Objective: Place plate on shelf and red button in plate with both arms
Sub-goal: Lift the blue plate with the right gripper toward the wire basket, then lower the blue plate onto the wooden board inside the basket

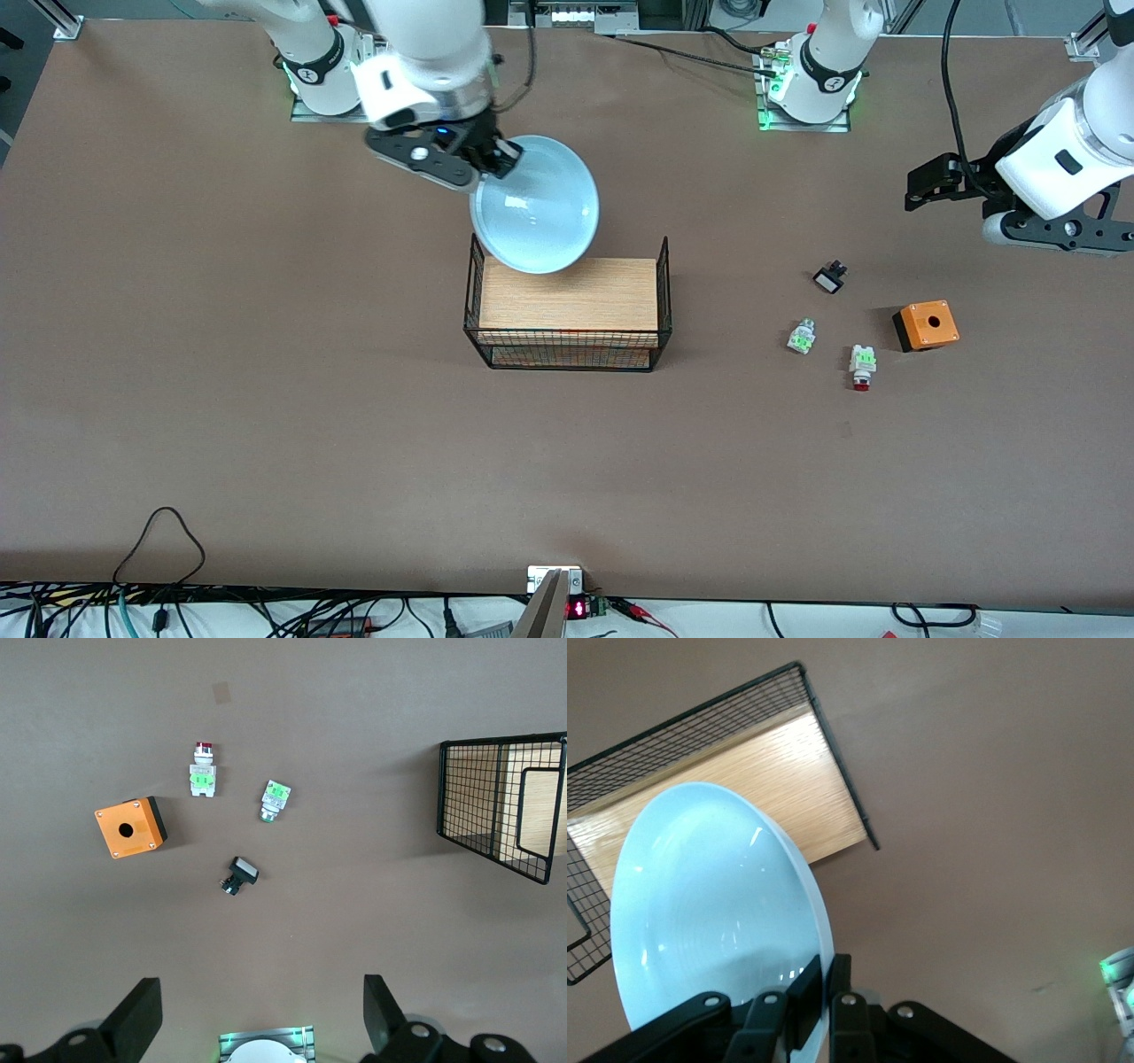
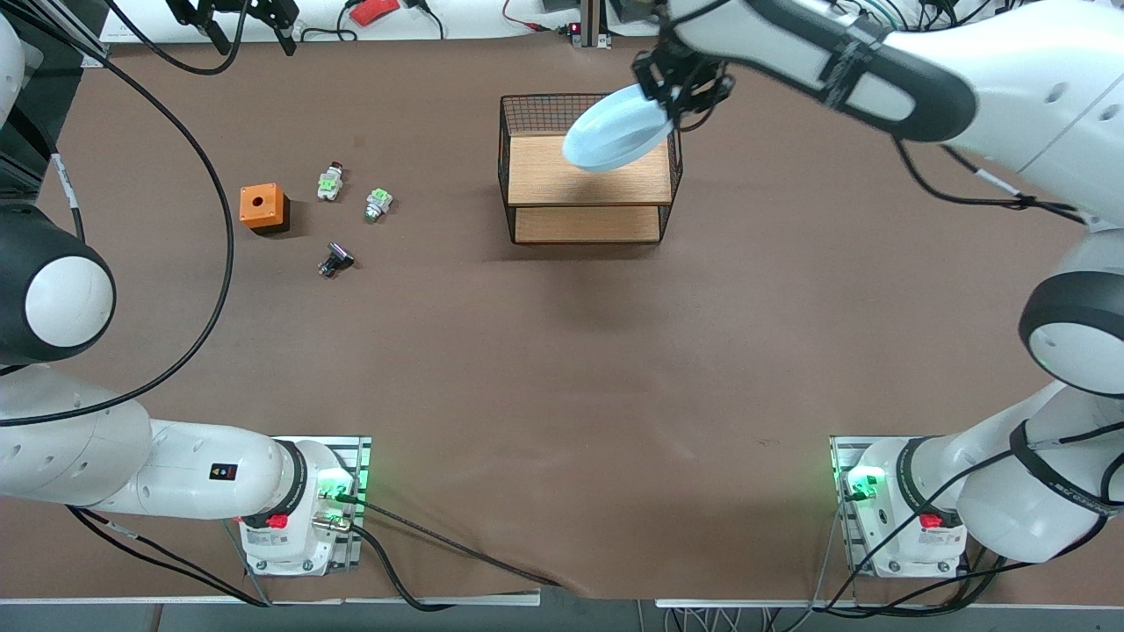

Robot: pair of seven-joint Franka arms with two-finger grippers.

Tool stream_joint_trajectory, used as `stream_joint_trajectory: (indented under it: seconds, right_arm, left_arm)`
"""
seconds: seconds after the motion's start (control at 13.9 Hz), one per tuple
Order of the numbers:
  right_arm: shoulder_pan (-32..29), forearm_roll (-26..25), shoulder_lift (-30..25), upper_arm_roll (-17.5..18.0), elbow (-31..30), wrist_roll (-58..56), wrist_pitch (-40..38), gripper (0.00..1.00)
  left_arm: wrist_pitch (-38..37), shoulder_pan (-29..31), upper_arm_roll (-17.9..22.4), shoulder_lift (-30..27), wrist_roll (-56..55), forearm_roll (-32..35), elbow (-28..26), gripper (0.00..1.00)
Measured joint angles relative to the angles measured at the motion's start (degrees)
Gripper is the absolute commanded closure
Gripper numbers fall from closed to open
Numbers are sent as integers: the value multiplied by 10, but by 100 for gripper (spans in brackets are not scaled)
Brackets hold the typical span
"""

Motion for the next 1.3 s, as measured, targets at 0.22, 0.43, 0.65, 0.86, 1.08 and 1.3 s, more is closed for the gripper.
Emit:
stream_joint_trajectory:
  seconds: [0.22, 0.43, 0.65, 0.86, 1.08, 1.3]
  right_arm:
    - [22, 0, 31, -1, -1, 36, 40, 96]
    - [28, 0, 55, -3, -11, 44, 71, 96]
    - [28, 0, 61, -10, -36, 43, 105, 96]
    - [28, 0, 61, -15, -63, 43, 141, 93]
    - [28, -1, 68, -29, -80, 41, 169, 93]
    - [28, -1, 87, -44, -84, 29, 191, 93]
  left_arm:
    - [0, 0, 0, 0, 0, 0, 0, 0]
    - [0, 0, 0, 0, 0, 0, 0, 0]
    - [0, 0, 0, 0, 0, 0, 0, 0]
    - [0, 0, 0, 0, 0, 0, 0, 0]
    - [0, 0, 0, 0, 0, 0, 1, 0]
    - [0, 0, 0, 0, 0, 0, 1, 0]
